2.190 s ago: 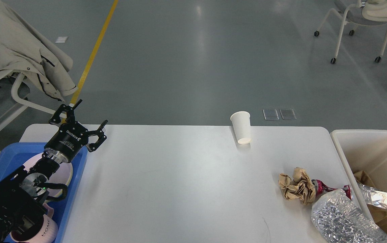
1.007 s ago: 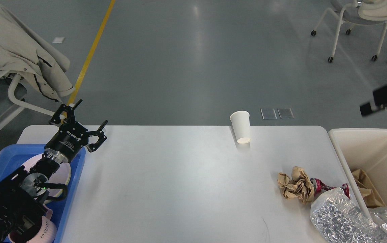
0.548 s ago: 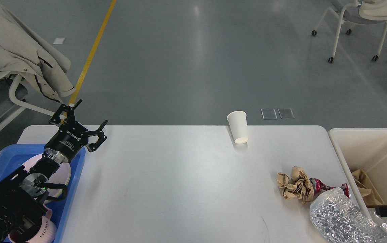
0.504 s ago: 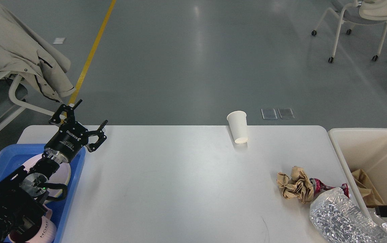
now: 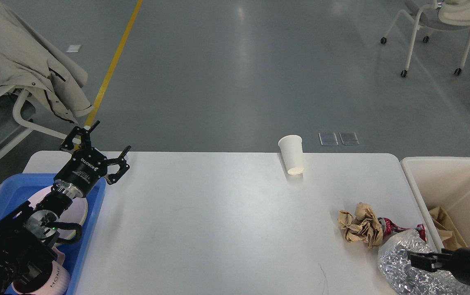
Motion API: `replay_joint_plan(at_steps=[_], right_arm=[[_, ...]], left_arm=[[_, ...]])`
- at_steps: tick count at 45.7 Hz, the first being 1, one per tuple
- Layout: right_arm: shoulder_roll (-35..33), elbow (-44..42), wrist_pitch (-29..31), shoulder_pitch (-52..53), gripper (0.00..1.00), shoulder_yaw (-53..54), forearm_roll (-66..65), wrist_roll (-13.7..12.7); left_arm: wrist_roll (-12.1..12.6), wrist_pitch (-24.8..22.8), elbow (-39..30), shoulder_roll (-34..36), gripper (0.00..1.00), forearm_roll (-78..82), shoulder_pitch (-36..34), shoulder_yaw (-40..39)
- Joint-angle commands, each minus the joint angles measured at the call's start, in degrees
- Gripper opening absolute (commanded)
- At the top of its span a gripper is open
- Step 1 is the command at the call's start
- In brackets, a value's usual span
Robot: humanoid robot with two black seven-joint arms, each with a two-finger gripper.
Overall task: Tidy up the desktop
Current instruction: 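Grasp the second crumpled foil and push it into the white bin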
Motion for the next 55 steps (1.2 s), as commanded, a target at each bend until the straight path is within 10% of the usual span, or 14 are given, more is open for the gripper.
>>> replay_joint_plan(at_steps=[1, 14, 17, 40, 47, 51, 55], right_arm=[[1.4, -3.0, -0.8, -2.0, 0.96, 0.0, -0.1, 0.2], [3.3, -8.3, -0.8, -4.7, 0.4, -0.3, -0.2, 1.2], [3.2, -8.2, -0.5, -4.7, 0.0, -0.4, -0.3, 1.4], [-13.5, 9.6, 3.0, 6.3, 0.0, -1.6, 1.5, 6.1], [-29.5, 23.8, 27.0, 29.5, 0.0, -1.9, 0.9, 9.7], [-35.1, 24.4, 54.7, 53.3, 0.0, -0.9, 0.4, 9.2], [-34.1, 20.2, 69.4, 69.1, 0.0, -0.4, -0.7, 7.7]], left_arm=[[0.0, 0.0, 0.0, 0.0, 1.0, 0.0, 0.0, 0.0], [0.0, 0.0, 0.0, 0.0, 1.0, 0.0, 0.0, 0.0], [0.0, 0.0, 0.0, 0.0, 1.0, 0.0, 0.0, 0.0], [0.0, 0.0, 0.0, 0.0, 1.0, 0.0, 0.0, -0.1], [0.1, 0.0, 0.0, 0.0, 1.0, 0.0, 0.0, -0.1], [0.1, 0.0, 0.0, 0.0, 1.0, 0.0, 0.0, 0.0], [0.1, -0.1, 0.0, 0.0, 1.0, 0.0, 0.0, -0.1]])
